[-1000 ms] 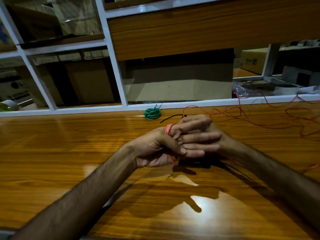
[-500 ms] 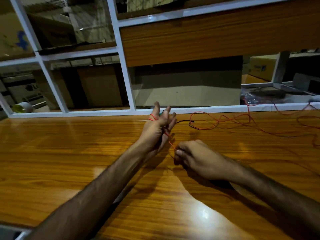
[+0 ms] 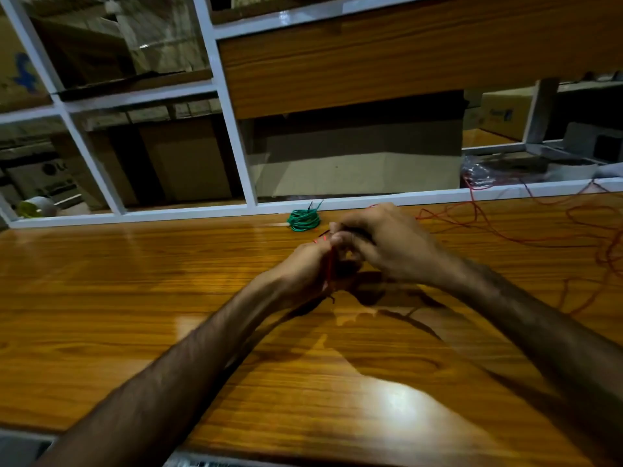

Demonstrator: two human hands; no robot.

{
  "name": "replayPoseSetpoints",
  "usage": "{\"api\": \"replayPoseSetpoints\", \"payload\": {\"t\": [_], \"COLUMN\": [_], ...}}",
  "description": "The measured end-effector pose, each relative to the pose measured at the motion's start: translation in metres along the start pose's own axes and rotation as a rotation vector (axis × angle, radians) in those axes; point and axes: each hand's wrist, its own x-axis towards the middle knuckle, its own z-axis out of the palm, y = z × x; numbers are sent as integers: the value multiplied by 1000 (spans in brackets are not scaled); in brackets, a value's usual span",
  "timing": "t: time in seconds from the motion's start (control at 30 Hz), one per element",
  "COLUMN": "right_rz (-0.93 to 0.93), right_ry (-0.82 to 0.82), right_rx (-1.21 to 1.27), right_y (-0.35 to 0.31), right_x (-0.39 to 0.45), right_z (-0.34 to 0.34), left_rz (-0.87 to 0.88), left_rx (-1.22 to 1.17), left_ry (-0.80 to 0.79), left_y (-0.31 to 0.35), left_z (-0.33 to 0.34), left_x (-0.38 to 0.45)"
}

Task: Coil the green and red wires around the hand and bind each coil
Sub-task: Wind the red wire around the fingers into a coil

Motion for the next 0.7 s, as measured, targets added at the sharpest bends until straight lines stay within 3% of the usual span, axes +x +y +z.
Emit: {"api": "replayPoseSetpoints", "payload": {"t": [0.13, 0.23, 0.37, 0.47, 0.7], "right_rz": [51, 69, 70, 102, 181], "right_ry": [39, 43, 4, -12, -60], "right_rx": [92, 129, 221, 288, 495], "right_y": [15, 21, 20, 21, 25], "right_x": [1, 0, -1, -2, -15], "right_z": [-13, -15, -15, -8, 2], "left_rz": [-124, -189, -269, -286, -190], "left_rx": [-197, -139, -176, -240, -159], "left_ry": [-294, -541, -751, -827, -725], "left_y": [10, 12, 11, 12, 12], "left_z": [1, 6, 4, 1, 4], "left_x": [-15, -21, -27, -29, -32]}}
